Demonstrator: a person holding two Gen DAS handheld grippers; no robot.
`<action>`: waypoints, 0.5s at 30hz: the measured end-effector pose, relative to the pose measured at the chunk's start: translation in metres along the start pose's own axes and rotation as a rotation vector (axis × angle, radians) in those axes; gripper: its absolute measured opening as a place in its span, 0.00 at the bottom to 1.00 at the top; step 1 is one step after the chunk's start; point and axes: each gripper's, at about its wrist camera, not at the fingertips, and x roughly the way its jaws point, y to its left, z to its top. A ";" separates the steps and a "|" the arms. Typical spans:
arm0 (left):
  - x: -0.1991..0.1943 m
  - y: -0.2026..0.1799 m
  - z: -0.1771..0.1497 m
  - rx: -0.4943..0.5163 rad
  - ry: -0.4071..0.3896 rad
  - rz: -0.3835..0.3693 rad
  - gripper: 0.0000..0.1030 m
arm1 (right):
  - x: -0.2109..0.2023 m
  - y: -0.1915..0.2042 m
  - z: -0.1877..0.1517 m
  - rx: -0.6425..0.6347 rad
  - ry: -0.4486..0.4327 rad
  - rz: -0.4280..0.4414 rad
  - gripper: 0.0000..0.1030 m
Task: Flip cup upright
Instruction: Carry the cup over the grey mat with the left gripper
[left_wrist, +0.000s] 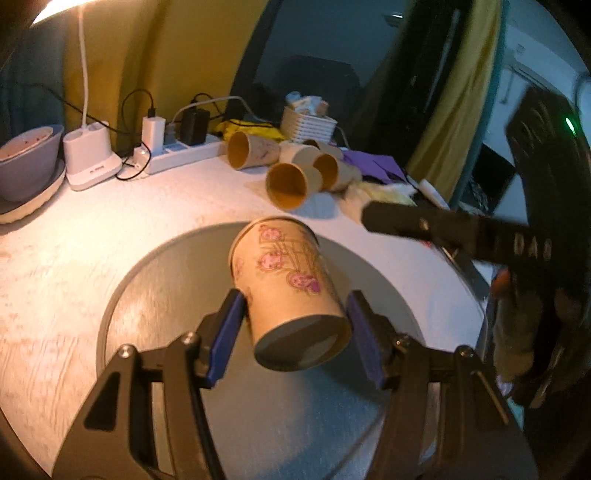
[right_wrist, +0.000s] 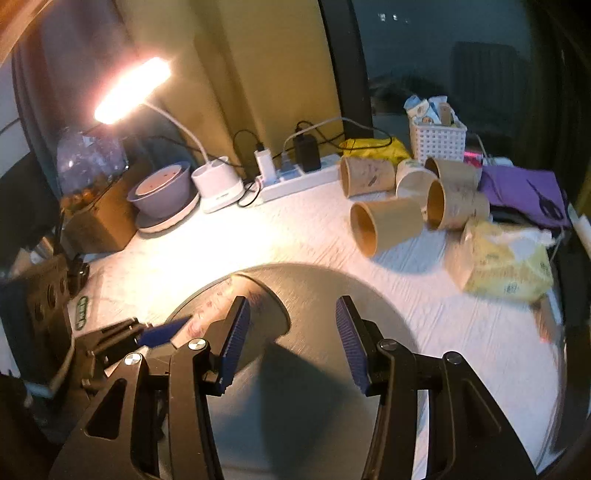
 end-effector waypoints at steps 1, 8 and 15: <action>-0.003 -0.002 -0.007 0.008 0.003 0.001 0.57 | -0.003 0.002 -0.006 0.017 0.009 0.015 0.50; -0.025 -0.021 -0.054 0.055 0.013 -0.008 0.57 | -0.011 0.018 -0.045 0.073 0.072 0.061 0.55; -0.037 -0.032 -0.074 0.087 0.015 -0.043 0.57 | -0.014 0.028 -0.073 0.139 0.141 0.132 0.67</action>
